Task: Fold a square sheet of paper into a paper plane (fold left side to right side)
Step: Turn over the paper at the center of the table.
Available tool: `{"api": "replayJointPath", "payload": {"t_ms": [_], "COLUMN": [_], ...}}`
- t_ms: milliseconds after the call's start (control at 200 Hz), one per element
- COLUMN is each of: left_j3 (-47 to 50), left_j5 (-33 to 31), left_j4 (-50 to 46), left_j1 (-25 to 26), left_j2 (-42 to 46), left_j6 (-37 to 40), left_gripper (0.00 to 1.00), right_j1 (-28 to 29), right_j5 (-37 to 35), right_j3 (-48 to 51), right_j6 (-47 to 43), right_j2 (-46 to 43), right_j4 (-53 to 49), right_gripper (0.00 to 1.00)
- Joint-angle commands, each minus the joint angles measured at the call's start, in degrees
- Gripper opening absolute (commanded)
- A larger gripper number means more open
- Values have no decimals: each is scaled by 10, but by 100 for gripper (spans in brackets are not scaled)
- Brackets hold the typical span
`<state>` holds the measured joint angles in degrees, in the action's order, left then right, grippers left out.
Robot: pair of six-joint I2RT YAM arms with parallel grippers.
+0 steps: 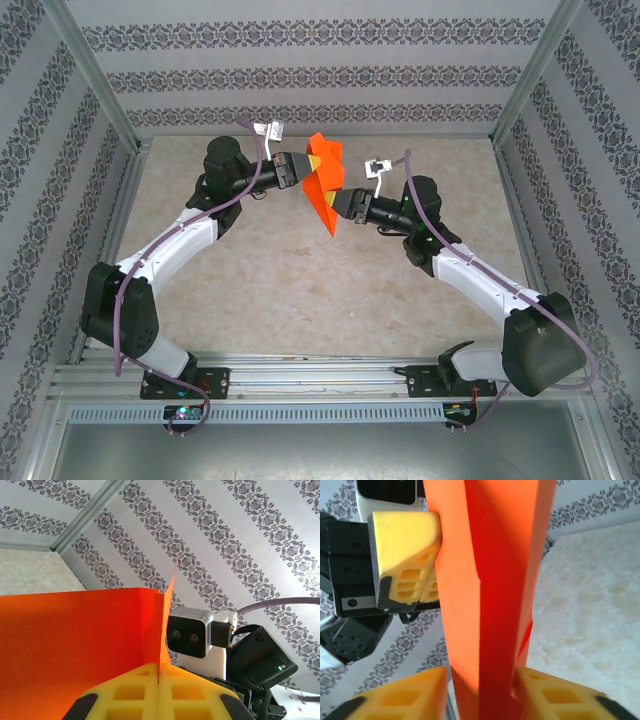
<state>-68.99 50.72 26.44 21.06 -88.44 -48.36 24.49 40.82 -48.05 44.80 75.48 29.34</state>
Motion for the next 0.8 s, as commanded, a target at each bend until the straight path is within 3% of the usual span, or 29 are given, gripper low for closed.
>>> {"api": "replayJointPath", "payload": {"t_ms": [0, 115, 185, 340, 440, 530, 665, 799], "left_j3": [6, 19, 29, 69, 92, 97, 129, 155], "left_j5": [-5, -20, -35, -94, -153, -222, -341, -462], "left_j4": [30, 21, 2, -35, -84, -151, -191, -232], "left_j1": [4, -5, -14, -45, -60, -62, -61, -61], "left_j2": [6, 15, 26, 74, 121, 163, 233, 292], "left_j6": [2, 14, 27, 53, 85, 135, 166, 172], "left_gripper": [15, 32, 42, 52, 54, 55, 58, 59], "right_j1": [-7, -7, -7, -1, 14, 47, 127, 204], "right_j5": [12, 6, -3, -32, -84, -184, -432, -677], "right_j3": [-19, -17, -13, -9, -20, -50, -116, -194], "right_j6": [-8, -18, -26, -63, -119, -193, -279, -292], "right_j2": [-5, -14, -23, -43, -59, -69, -51, 26], "right_j4": [11, -6, -19, -78, -172, -301, -490, -649], "right_gripper": [26, 10, 5, 0, 0, 0, 0, 0]}}
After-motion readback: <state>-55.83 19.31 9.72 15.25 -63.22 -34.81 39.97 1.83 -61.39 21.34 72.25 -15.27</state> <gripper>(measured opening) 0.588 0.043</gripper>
